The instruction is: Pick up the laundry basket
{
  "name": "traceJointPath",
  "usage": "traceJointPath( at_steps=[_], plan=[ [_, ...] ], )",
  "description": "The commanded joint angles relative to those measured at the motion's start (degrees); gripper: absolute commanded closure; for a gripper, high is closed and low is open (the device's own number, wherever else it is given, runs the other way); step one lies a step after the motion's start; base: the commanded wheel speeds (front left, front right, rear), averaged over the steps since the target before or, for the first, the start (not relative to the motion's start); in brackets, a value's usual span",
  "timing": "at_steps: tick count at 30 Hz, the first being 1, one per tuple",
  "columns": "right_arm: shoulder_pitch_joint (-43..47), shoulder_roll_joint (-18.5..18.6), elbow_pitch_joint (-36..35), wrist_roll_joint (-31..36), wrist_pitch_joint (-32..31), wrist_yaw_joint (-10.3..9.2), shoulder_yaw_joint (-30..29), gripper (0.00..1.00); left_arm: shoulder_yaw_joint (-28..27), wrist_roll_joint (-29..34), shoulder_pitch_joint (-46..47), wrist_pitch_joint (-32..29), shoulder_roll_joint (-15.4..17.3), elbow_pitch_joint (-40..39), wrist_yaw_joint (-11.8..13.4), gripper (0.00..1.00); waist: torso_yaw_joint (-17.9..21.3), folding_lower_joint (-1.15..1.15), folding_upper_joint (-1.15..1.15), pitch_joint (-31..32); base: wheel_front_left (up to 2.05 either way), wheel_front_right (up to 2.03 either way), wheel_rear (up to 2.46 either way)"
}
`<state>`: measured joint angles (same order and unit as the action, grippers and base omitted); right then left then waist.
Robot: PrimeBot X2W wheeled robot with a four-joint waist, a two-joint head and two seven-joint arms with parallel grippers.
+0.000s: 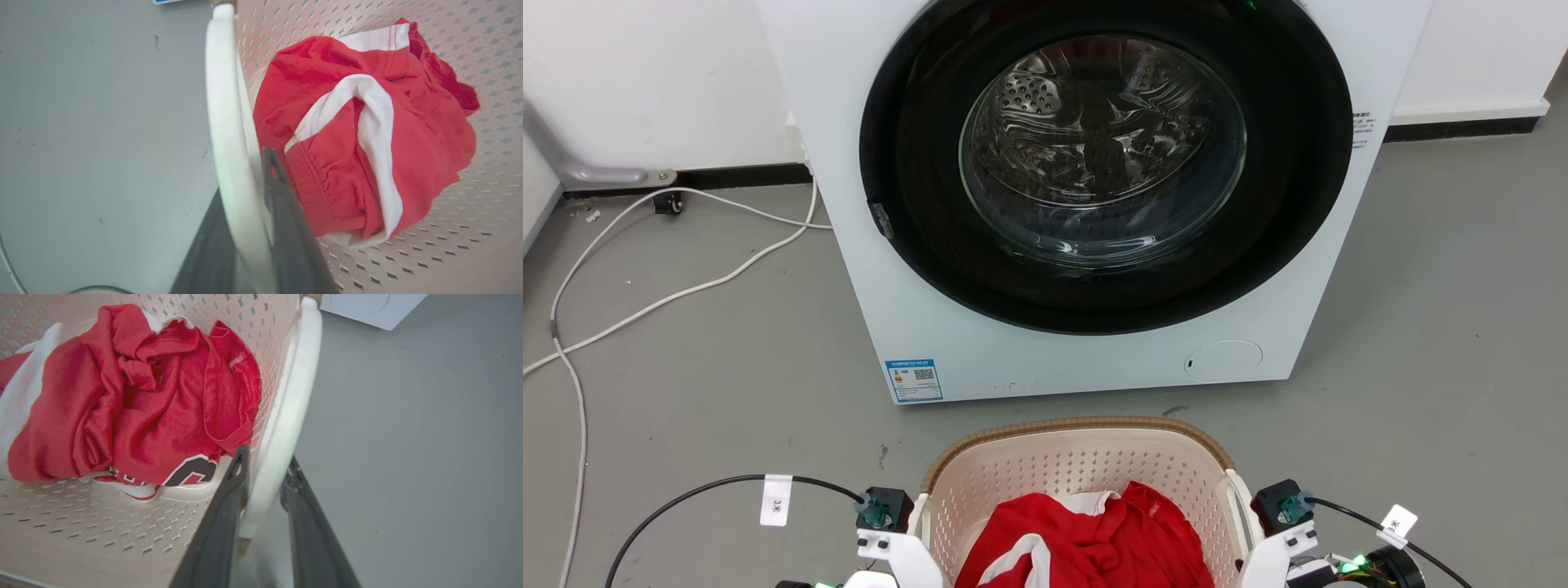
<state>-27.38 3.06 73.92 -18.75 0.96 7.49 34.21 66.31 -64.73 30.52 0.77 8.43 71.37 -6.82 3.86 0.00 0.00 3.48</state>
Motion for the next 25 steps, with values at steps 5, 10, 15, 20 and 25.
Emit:
traceJointPath(
  at_steps=[5,10,15,20,25],
  plan=[
    [0.6,-0.2,-0.2,0.6,0.0,0.0,0.1,1.0,0.8,-0.3,0.8,0.7,-0.4,-0.5,-1.2,1.0,0.0,0.0,0.0,0.1,0.0,0.0,0.0],
    [0.7,-0.2,-0.2,0.6,-0.1,0.0,0.1,1.0,1.2,-0.8,0.6,0.7,-0.3,-0.4,-1.1,1.0,0.1,0.0,0.0,0.2,0.0,0.0,0.0],
    [0.8,-0.2,-0.2,0.5,-0.2,0.0,-0.1,1.0,1.6,-1.1,0.8,0.7,-0.3,-0.3,-1.1,1.0,0.1,0.0,0.0,0.2,0.0,0.0,0.0],
    [0.9,-0.2,-0.2,0.6,-0.2,0.0,-0.1,1.0,1.9,-1.5,0.8,0.8,-0.3,-0.3,-1.1,1.0,0.1,0.0,0.0,0.2,0.0,0.0,0.0],
    [0.8,-0.2,-0.2,0.5,0.0,0.0,0.1,1.0,2.3,-1.8,1.0,0.8,-0.3,-0.3,-1.1,1.0,0.1,0.0,0.0,0.2,0.0,0.0,0.0]
  ],
)
